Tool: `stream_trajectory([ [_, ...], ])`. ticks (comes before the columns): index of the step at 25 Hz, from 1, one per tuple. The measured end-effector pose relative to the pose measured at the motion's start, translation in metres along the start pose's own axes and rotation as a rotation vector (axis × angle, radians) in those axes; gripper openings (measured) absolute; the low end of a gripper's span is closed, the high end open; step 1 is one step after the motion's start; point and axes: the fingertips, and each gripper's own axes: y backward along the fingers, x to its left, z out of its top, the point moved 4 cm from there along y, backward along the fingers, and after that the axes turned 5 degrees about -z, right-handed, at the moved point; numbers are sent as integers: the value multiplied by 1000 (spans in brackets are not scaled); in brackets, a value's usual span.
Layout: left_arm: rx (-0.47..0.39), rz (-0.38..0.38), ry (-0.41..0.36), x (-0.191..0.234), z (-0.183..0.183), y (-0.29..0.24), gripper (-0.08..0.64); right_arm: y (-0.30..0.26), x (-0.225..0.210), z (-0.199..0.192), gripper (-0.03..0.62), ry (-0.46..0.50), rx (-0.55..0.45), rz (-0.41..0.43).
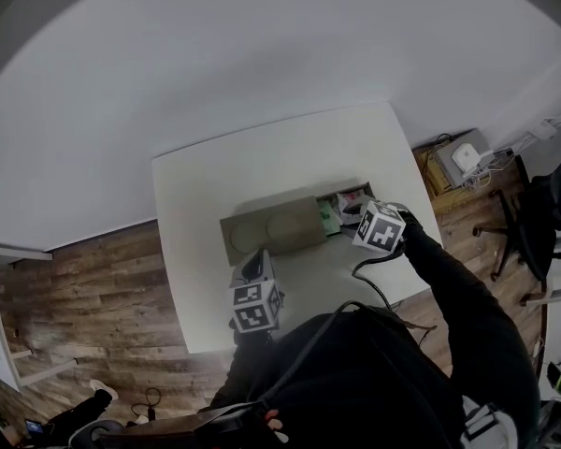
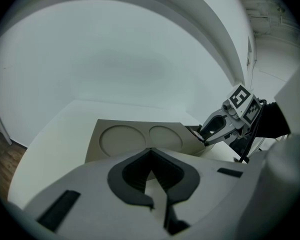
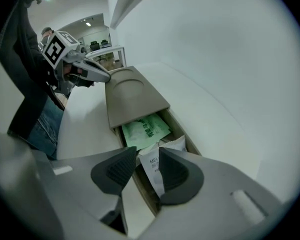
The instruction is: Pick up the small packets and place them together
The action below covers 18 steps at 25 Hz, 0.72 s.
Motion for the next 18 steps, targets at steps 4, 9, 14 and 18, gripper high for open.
stream_trajectory([
  [4, -3, -7, 1, 1, 0, -1, 0, -4, -6, -4, 129, -34, 41, -34],
  [9, -4, -10, -1, 0, -1, -1, 0, -7, -7, -4, 129, -72, 69, -43],
  [14, -4, -11, 0, 0, 0, -1, 0, -8, -6, 0, 129, -107, 79, -58],
  [18, -6, -12, -2, 1, 0, -1, 0, -9, -7, -1, 127, -129, 115, -84],
])
